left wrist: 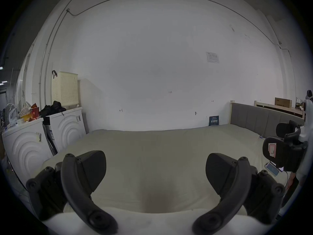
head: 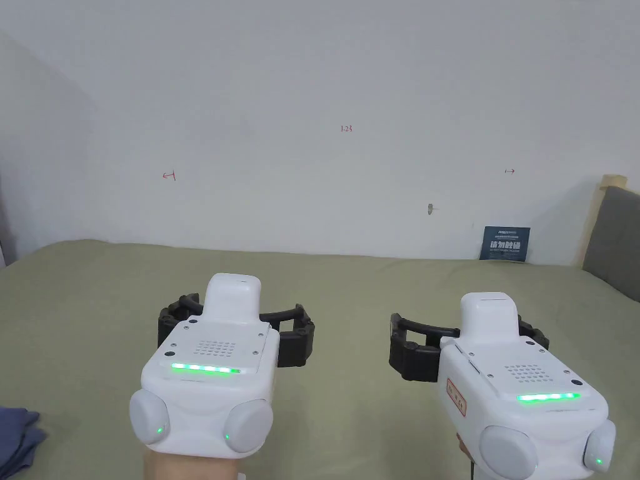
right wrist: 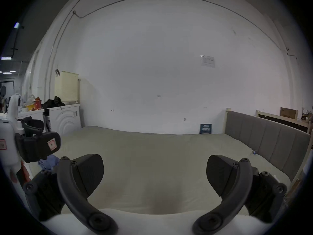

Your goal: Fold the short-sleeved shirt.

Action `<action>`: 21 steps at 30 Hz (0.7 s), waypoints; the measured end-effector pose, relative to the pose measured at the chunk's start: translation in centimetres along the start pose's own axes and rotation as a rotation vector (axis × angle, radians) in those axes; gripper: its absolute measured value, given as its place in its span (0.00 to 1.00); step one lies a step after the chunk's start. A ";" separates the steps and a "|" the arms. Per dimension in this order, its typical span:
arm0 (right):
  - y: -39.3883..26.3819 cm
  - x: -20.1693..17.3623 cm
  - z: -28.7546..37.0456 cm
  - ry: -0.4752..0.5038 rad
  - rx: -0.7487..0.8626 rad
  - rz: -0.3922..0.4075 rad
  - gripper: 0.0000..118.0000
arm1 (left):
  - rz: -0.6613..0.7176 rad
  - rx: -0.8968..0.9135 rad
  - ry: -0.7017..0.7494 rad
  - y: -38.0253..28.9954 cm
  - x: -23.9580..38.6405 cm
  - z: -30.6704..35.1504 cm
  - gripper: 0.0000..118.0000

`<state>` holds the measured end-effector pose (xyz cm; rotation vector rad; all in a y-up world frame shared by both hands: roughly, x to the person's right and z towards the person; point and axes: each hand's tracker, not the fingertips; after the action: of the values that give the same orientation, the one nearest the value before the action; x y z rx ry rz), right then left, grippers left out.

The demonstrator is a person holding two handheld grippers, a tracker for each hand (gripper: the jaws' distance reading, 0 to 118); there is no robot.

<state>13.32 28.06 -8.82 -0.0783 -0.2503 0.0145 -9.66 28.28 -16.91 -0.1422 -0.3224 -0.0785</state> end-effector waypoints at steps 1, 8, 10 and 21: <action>-0.1 0.0 0.0 -0.005 -0.002 0.008 1.00 | -0.002 0.001 0.002 0.0 0.0 0.0 1.00; -0.3 -0.5 -0.1 -0.042 0.002 0.024 1.00 | -0.009 -0.002 -0.012 0.2 0.1 0.2 1.00; -0.3 -0.3 -0.1 -0.060 0.001 0.018 1.00 | -0.014 -0.005 -0.018 0.2 0.1 0.3 1.00; 0.6 -0.5 0.3 -0.110 -0.037 0.027 1.00 | -0.018 -0.012 -0.028 0.5 0.4 0.6 1.00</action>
<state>12.75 28.71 -8.72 -0.1182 -0.3592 0.0406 -9.45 28.85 -16.33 -0.1521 -0.3516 -0.0959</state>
